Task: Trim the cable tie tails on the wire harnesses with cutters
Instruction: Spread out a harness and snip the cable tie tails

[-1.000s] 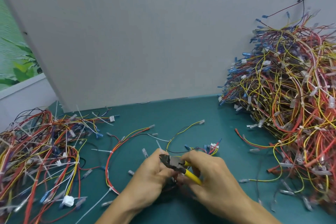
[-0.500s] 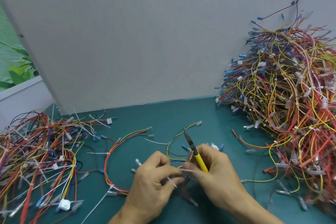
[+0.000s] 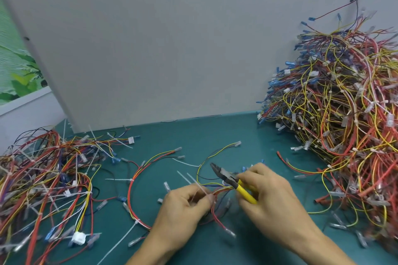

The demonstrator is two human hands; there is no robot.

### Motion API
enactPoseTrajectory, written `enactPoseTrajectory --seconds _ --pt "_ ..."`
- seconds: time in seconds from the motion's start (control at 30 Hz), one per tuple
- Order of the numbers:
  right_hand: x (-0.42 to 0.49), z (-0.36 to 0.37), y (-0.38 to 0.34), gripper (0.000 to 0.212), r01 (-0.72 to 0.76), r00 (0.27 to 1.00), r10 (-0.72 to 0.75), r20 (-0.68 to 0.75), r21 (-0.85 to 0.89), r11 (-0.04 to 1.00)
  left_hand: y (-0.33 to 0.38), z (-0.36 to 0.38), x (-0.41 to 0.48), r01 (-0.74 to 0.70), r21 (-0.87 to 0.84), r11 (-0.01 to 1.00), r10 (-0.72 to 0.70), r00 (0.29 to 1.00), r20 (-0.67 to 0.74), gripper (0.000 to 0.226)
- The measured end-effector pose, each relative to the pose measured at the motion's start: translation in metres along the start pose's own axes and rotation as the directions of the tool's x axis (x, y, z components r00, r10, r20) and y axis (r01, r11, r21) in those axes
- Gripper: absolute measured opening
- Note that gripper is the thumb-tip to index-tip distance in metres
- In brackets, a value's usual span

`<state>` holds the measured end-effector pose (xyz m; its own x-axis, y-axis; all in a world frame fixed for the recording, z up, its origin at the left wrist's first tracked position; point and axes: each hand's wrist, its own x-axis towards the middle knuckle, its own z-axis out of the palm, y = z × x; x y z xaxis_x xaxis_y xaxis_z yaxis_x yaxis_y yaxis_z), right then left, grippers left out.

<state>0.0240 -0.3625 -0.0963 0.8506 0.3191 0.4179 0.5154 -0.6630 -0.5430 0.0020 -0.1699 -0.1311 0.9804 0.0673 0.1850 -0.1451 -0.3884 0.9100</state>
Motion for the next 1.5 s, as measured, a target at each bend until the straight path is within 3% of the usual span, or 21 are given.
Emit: enactPoseTrajectory --seconds 0.13,0.23,0.33,0.57,1.5 --pt "-0.003 -0.01 0.007 0.03 0.03 0.99 0.027 0.135 -0.403 0.915 0.0 -0.006 0.001 0.078 -0.157 0.985 -0.063 0.993 0.096 0.019" --pt "-0.001 -0.016 0.003 0.019 0.13 0.982 -0.038 0.187 -0.515 0.847 0.001 -0.008 0.001 0.089 -0.21 0.974 -0.062 0.989 0.132 0.022" --pt "-0.004 -0.02 0.004 0.026 0.219 0.975 -0.15 0.167 -0.563 0.797 0.002 -0.008 0.001 0.069 -0.208 0.976 -0.041 0.99 0.137 0.019" --pt "-0.005 -0.017 0.004 0.028 0.283 0.959 -0.235 0.161 -0.634 0.719 0.0 -0.007 0.001 0.032 -0.201 0.979 -0.006 0.992 0.128 0.014" --pt "-0.006 -0.009 0.006 0.033 0.308 0.943 -0.311 0.12 -0.673 0.672 -0.003 -0.006 0.002 0.033 -0.167 0.985 -0.009 0.99 0.14 0.012"
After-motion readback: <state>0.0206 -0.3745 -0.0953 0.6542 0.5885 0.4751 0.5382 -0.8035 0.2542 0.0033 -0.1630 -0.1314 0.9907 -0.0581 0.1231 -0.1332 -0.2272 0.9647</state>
